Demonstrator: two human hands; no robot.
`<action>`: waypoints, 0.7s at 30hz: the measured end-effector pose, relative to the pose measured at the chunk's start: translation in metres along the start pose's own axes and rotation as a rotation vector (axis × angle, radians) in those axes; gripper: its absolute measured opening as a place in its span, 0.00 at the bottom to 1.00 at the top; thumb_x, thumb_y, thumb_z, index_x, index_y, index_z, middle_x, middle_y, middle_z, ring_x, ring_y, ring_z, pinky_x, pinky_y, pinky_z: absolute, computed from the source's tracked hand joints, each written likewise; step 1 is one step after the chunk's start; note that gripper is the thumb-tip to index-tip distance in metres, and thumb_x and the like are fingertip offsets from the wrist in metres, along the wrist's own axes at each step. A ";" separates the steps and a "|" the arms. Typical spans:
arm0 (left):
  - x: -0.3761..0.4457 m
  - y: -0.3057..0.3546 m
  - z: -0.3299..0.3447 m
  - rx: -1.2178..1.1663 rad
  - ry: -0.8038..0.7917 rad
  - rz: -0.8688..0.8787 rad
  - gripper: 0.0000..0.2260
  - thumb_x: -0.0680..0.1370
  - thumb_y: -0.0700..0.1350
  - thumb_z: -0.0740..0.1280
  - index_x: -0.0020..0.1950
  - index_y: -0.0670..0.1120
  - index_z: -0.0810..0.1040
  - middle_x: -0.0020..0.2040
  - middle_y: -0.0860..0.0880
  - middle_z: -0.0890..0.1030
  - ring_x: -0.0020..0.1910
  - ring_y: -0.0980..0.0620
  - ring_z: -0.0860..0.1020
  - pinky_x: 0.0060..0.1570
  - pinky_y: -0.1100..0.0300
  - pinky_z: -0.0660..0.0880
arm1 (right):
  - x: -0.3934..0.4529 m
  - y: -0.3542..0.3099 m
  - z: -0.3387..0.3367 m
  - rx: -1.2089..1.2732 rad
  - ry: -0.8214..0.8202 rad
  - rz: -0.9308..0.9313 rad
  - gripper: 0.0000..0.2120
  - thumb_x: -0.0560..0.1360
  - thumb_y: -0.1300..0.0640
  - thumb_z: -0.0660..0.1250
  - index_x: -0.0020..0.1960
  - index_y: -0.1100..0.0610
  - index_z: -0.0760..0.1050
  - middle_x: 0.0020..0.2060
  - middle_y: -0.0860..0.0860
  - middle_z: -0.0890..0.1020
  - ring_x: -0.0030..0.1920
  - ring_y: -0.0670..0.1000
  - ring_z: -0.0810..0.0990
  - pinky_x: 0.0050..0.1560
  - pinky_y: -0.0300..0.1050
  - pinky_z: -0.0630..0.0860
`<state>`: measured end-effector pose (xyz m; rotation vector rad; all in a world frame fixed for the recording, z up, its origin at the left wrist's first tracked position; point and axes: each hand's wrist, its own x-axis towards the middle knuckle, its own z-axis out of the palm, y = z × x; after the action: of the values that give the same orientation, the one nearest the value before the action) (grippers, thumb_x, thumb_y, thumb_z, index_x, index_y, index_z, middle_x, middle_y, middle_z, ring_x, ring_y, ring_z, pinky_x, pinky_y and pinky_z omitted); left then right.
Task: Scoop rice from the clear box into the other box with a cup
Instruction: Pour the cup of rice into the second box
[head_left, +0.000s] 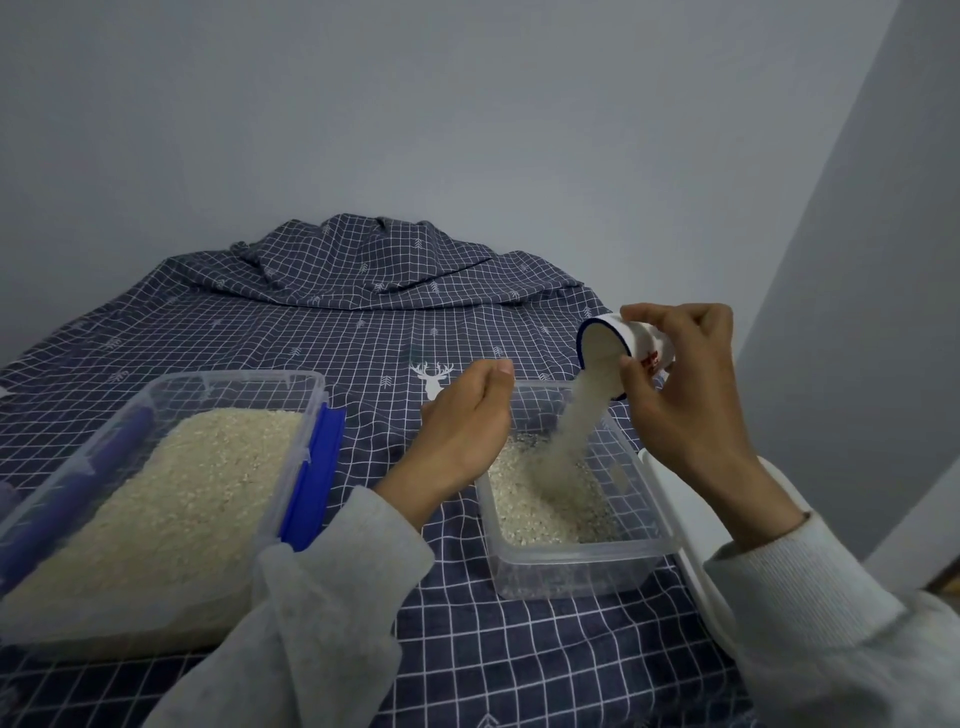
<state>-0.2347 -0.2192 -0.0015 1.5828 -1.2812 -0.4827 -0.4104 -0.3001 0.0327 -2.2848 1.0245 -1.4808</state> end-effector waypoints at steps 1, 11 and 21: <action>0.000 0.000 0.000 0.002 0.000 0.002 0.20 0.80 0.60 0.48 0.63 0.54 0.71 0.44 0.63 0.74 0.50 0.64 0.71 0.68 0.45 0.61 | 0.000 0.000 0.000 -0.011 -0.005 -0.014 0.20 0.73 0.64 0.71 0.64 0.54 0.74 0.57 0.50 0.65 0.60 0.52 0.69 0.58 0.39 0.70; -0.002 0.003 -0.003 0.002 0.001 -0.007 0.17 0.81 0.59 0.48 0.60 0.55 0.72 0.46 0.61 0.75 0.54 0.57 0.73 0.66 0.45 0.64 | -0.004 -0.001 -0.001 -0.060 -0.083 -0.175 0.21 0.72 0.62 0.73 0.63 0.53 0.74 0.55 0.48 0.64 0.57 0.53 0.68 0.52 0.45 0.74; -0.006 0.005 -0.010 -0.014 0.004 -0.009 0.16 0.81 0.58 0.48 0.58 0.55 0.71 0.47 0.59 0.74 0.55 0.56 0.72 0.66 0.47 0.64 | -0.008 -0.001 0.004 -0.152 -0.163 -0.223 0.22 0.70 0.65 0.74 0.60 0.52 0.74 0.59 0.54 0.68 0.60 0.56 0.69 0.54 0.46 0.74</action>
<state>-0.2311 -0.2090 0.0059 1.5773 -1.2654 -0.4925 -0.4088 -0.2950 0.0261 -2.6528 0.8879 -1.3041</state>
